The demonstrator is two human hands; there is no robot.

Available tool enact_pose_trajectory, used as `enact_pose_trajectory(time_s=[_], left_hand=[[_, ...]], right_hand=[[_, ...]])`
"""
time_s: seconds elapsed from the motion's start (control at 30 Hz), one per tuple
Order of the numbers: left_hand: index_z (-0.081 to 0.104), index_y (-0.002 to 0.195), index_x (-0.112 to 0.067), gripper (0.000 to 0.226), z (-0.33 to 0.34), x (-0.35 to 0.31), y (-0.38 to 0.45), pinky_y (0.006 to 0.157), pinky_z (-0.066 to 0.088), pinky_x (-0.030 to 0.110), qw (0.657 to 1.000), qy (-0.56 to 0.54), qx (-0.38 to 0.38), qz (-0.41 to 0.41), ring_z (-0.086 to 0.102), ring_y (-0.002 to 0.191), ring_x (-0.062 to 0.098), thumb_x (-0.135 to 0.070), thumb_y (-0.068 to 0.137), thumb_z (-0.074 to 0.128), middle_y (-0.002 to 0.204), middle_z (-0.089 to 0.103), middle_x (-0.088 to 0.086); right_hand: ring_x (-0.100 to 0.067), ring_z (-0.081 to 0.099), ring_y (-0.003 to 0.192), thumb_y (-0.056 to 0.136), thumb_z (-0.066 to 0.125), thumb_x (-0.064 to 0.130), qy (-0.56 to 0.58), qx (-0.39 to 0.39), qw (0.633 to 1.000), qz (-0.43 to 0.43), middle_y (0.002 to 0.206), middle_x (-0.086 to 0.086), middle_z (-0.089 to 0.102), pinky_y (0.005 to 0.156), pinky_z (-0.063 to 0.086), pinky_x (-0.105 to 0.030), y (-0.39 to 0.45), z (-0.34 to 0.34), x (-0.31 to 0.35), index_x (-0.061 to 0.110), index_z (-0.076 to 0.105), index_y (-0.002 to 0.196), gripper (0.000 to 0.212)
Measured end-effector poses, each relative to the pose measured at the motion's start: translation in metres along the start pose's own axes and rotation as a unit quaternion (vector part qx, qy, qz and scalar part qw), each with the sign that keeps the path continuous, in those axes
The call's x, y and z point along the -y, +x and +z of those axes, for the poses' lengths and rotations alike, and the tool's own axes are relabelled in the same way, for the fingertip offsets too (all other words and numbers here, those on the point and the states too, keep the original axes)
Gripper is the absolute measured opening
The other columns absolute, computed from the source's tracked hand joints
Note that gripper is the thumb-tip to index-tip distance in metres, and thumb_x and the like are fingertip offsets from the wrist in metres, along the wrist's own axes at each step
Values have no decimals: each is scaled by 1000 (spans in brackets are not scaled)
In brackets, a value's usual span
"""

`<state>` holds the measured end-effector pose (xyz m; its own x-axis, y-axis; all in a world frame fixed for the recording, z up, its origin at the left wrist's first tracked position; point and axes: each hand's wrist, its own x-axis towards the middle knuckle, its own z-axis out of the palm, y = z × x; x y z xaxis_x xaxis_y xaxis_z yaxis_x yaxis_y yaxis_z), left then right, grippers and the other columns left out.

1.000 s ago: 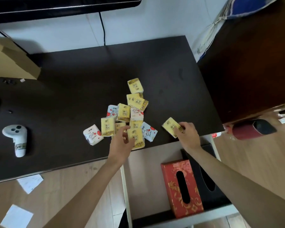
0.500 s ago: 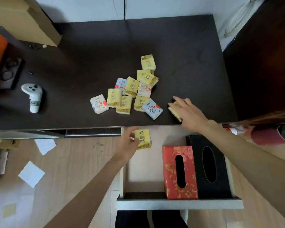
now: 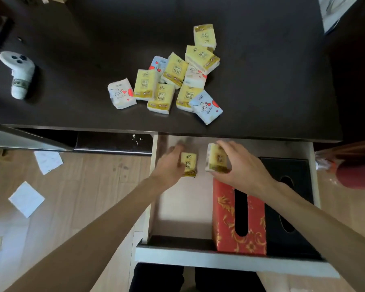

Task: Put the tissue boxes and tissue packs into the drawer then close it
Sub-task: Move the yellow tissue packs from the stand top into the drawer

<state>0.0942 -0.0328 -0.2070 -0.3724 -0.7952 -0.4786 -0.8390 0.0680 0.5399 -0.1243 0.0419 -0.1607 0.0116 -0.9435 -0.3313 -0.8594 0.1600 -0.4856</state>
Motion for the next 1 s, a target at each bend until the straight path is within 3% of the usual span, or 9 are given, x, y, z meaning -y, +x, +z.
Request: enact_pose_trajectory(time_s=[0.13,0.27,0.33,0.4,0.5,0.6,0.77,0.9,1.0], left_hand=[[43,139,-13,52,14,16,1,84,54,47,975,204,13,89,61,108,40,-11,89,59,135,46,12],[52,127,-13,44,21,23,-6,88,49,41,922,352,-69,146,47,120,28,-25,87,62,131,48,9],[57,123,-15,42,12,26,-4,100,38,40,913,358,-84,176,49,120,29,-35,86,61,128,53,8],[61,125,-18,47,2,27,-1,106,32,38,933,295,-64,195,54,121,29,-42,85,63,128,60,6],[56,134,-29,62,-8,26,6,102,38,34,942,237,2,236,57,122,20,-61,81,63,131,61,-7],[48,137,-35,88,0,28,6,100,39,35,921,304,14,243,51,124,13,-82,64,58,130,55,-14],[47,123,-41,79,16,42,14,75,36,32,888,392,-30,238,49,108,8,-80,55,62,97,35,-20],[47,131,-40,83,21,34,8,87,45,35,902,362,-78,224,53,118,13,-75,58,65,113,52,-15],[49,134,-37,79,19,27,0,93,48,36,905,356,-95,214,56,120,17,-66,64,71,124,59,-8]], right_hand=[[-17,49,126,78,72,62,-13,-24,999,20,135,5,55,89,50,-41,26,35,-2,29,46,140,75],[-19,49,126,75,73,52,-18,-48,998,33,132,6,54,77,42,-37,32,56,-8,35,42,137,71],[-14,46,125,69,71,49,-12,-56,998,28,132,10,51,77,37,-37,32,58,-10,41,37,136,75],[-10,42,122,64,71,49,-12,-45,999,15,132,13,49,78,37,-37,32,58,-11,42,37,135,79],[-17,47,122,59,74,47,-33,-11,999,15,131,9,49,86,44,-41,37,58,-11,37,41,136,85],[-21,53,117,56,71,49,-68,0,998,7,126,7,50,84,45,-40,39,60,-11,34,45,136,85],[-25,56,101,54,65,50,-139,-57,989,-18,115,3,56,71,36,-36,43,69,-9,30,54,119,69],[-29,60,113,54,71,44,-128,-96,987,-21,123,-2,58,78,45,-35,33,67,-2,24,55,130,80],[-28,63,104,58,77,33,-120,-87,989,4,117,-1,61,81,54,-38,24,62,3,24,56,121,67]])
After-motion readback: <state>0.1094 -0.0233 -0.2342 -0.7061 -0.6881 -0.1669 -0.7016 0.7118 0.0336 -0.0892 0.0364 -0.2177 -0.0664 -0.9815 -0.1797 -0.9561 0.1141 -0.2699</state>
